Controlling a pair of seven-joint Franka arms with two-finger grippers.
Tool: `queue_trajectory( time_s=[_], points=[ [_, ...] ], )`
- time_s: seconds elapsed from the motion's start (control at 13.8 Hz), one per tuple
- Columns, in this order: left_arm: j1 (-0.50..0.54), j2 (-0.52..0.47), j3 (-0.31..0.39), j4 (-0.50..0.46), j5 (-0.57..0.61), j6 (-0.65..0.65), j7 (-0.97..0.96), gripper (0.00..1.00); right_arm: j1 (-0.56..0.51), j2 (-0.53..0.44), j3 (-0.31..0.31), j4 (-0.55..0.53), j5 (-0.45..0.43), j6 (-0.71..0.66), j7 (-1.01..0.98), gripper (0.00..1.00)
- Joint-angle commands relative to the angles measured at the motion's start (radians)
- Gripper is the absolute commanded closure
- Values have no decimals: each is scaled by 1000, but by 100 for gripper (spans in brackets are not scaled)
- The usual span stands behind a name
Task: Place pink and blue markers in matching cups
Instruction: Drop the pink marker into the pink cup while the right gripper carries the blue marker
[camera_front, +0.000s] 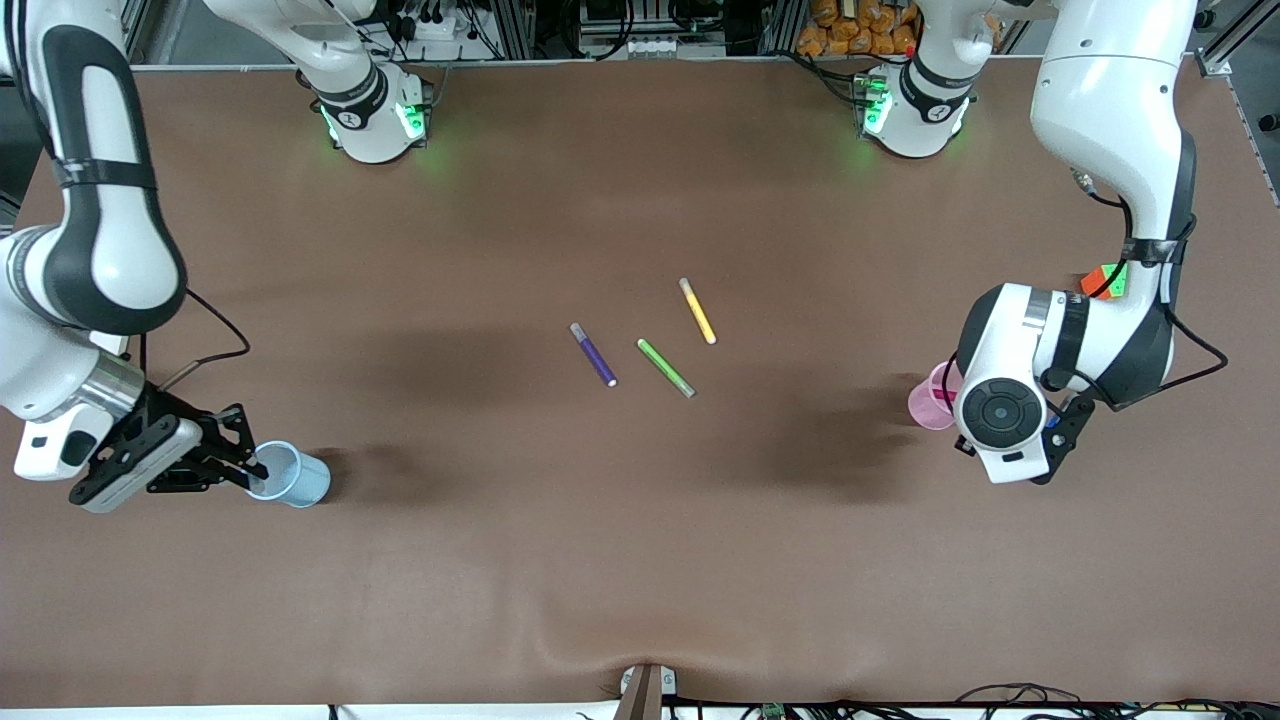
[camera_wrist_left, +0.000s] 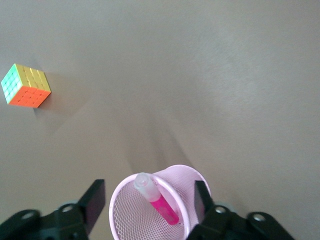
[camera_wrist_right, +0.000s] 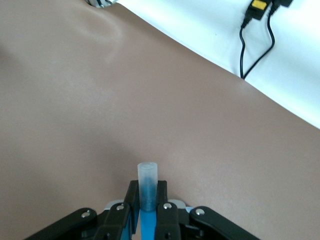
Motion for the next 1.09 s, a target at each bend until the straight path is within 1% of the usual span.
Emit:
queue_trajectory(
  time_s=[0.0,0.15,0.29,0.44,0.58,0.73,0.95,1.02],
  points=[
    [-2,-16,-2,52,7,-31,58,0,-28,-24,17,-49,115,-5,-154,100],
    [1,-40,-8,58,-4,-48,115,0,-33,-22,17,-57,192,-6,-261,100],
    [3,-66,-8,59,-85,-56,211,0,-51,-9,17,-57,253,-8,-352,100],
    [13,-107,-9,61,-119,-56,302,0,-66,-2,17,-58,290,-11,-430,100],
    [16,-137,-8,61,-156,-56,382,0,-72,-2,17,-58,295,-29,-473,100],
    [22,-175,-8,61,-165,-60,455,0,-83,-1,17,-58,296,-65,-517,100],
    [39,-227,-6,59,-231,-74,577,0,-98,-1,19,-58,303,-85,-614,100],
    [45,-244,-6,59,-246,-74,612,0,-102,7,19,-57,328,-101,-640,100]
  ],
)
